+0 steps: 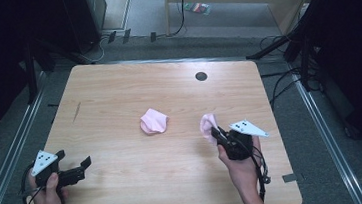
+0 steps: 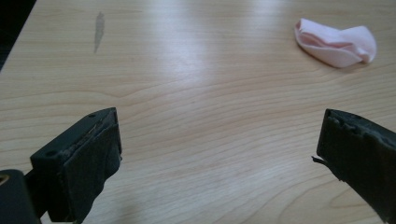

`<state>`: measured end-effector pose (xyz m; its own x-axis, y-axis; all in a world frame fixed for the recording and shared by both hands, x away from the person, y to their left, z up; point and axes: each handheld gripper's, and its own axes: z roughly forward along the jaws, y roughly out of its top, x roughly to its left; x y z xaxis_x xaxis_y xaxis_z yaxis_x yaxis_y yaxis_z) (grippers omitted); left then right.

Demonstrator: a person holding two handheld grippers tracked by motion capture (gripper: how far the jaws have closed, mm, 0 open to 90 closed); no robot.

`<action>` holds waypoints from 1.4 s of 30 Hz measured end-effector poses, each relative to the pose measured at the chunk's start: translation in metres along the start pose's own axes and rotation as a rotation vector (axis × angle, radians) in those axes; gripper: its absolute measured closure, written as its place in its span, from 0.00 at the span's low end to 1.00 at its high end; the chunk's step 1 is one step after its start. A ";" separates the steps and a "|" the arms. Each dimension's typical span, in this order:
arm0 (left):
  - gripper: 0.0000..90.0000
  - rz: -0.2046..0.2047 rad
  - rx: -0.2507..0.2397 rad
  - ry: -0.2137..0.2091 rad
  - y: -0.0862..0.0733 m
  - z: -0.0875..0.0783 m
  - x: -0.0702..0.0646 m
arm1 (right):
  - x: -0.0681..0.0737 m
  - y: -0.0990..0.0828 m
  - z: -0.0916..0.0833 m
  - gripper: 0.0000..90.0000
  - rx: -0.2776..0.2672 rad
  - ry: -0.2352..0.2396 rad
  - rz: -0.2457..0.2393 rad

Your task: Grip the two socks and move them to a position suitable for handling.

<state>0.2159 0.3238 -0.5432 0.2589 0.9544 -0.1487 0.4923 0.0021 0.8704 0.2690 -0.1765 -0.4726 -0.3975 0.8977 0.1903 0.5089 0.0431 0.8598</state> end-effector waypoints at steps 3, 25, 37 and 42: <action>0.00 0.013 0.002 0.000 0.002 -0.001 -0.005 | 0.010 0.000 0.000 0.93 0.004 0.004 -0.006; 0.00 0.111 0.015 -0.179 0.009 0.012 -0.100 | 0.096 -0.037 0.023 0.92 0.130 0.123 -0.087; 0.00 0.133 0.021 -0.220 0.007 0.016 -0.119 | 0.124 -0.064 0.042 0.90 0.196 0.153 -0.126; 0.00 0.123 0.035 -0.215 0.006 0.018 -0.118 | 0.123 -0.064 0.046 0.49 0.187 0.200 -0.082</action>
<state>0.2031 0.2060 -0.5283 0.4880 0.8611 -0.1426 0.4735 -0.1240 0.8720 0.2229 -0.0489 -0.5257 -0.5764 0.7845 0.2288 0.5931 0.2090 0.7775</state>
